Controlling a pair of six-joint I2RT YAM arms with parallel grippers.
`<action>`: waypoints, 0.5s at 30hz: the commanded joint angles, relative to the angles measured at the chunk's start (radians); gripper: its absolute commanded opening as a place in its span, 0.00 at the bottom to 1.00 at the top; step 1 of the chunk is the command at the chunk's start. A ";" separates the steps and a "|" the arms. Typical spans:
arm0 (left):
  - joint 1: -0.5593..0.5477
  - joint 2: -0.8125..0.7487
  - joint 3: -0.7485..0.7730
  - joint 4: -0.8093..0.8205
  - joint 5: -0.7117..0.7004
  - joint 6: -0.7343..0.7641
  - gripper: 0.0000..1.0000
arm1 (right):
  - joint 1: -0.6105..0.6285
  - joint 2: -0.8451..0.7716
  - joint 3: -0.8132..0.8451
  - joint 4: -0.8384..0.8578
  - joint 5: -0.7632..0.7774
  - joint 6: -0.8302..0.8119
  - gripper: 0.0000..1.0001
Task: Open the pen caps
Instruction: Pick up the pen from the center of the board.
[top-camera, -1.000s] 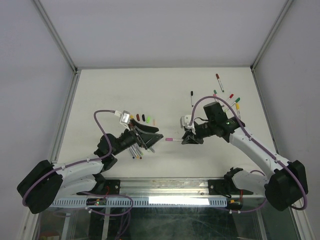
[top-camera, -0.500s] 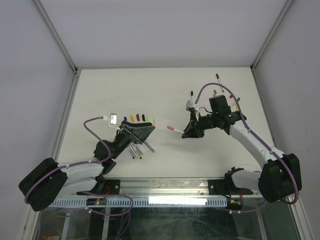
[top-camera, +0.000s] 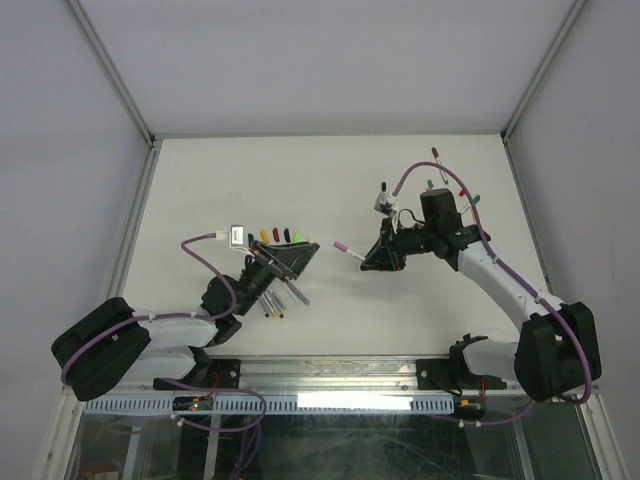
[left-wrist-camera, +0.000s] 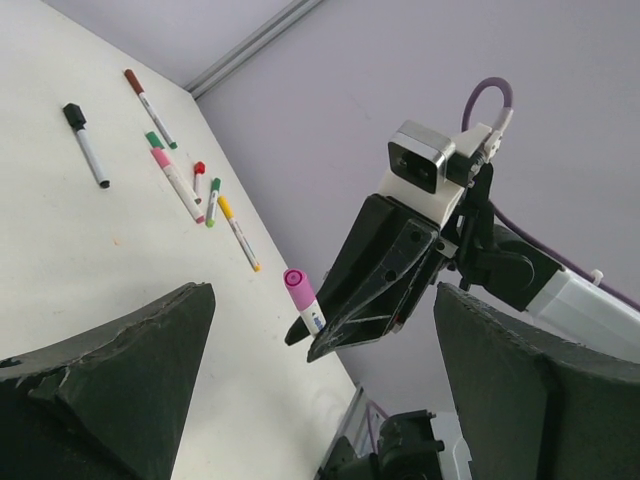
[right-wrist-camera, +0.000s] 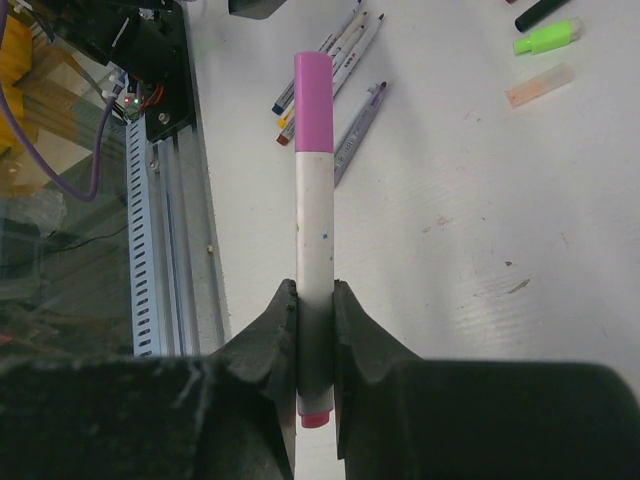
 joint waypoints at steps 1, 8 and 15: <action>-0.027 0.022 0.045 0.072 -0.074 0.013 0.95 | -0.006 0.007 0.003 0.069 -0.033 0.054 0.00; -0.069 0.091 0.063 0.122 -0.174 0.034 0.94 | -0.006 0.024 -0.001 0.094 -0.011 0.106 0.00; -0.100 0.225 0.134 0.212 -0.224 0.026 0.89 | -0.006 0.034 -0.001 0.106 -0.001 0.137 0.00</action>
